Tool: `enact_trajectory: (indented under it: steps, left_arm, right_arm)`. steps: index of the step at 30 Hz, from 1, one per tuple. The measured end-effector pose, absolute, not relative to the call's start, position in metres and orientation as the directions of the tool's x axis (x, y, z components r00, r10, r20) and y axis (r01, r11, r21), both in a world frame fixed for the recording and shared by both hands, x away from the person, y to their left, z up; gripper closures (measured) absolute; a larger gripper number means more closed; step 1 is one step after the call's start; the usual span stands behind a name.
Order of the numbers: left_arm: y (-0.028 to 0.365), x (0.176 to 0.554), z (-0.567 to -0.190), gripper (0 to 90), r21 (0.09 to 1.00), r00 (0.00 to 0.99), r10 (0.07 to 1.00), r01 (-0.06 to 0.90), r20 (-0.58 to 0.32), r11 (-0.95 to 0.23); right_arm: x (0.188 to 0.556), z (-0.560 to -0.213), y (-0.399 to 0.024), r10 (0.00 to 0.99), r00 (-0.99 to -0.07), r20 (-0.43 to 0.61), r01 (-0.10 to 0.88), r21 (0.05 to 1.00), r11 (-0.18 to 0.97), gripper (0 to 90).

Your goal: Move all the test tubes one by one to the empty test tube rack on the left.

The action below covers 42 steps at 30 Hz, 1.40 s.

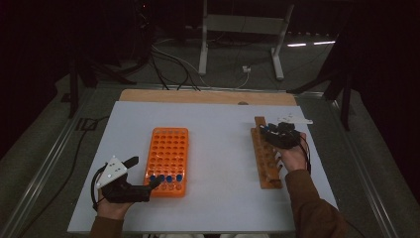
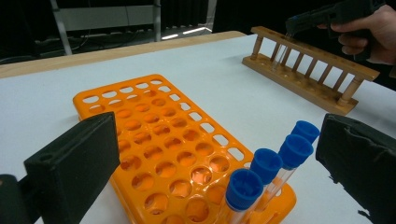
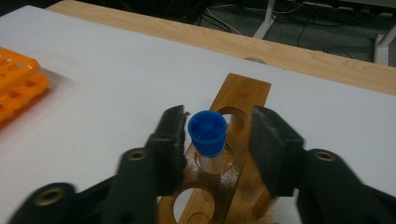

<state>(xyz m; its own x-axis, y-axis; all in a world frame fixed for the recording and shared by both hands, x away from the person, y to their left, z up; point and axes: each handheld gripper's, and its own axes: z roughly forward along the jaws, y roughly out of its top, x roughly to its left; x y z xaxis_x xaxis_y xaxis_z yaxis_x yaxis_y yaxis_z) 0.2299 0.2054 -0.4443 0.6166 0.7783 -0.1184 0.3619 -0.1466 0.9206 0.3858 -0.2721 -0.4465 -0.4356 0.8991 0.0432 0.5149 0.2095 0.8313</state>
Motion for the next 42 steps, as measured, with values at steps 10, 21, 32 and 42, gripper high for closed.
enact_trajectory:
  steps: [10,21,32,42]
  left_arm:
    - [0.205,0.230,-0.445,0.7,0.920,0.616,0.779,0.363,-0.119,-0.147]
    - [0.206,0.230,-0.444,0.7,0.921,0.614,0.780,0.364,-0.122,-0.142]
    - [0.205,0.230,-0.445,0.7,0.920,0.615,0.779,0.364,-0.123,-0.143]
    - [0.202,0.232,-0.438,0.8,0.926,0.624,0.772,0.350,-0.120,-0.139]
  right_arm:
    - [0.388,-0.452,-0.266,0.889,-0.458,0.025,0.528,0.812,0.249,70.9]
    - [0.387,-0.450,-0.270,0.898,-0.438,0.047,0.530,0.820,0.216,76.4]
    - [0.380,-0.432,-0.276,0.899,-0.434,0.062,0.500,0.846,0.183,76.6]
    - [0.370,-0.405,-0.280,0.892,-0.450,0.040,0.443,0.877,0.184,76.6]
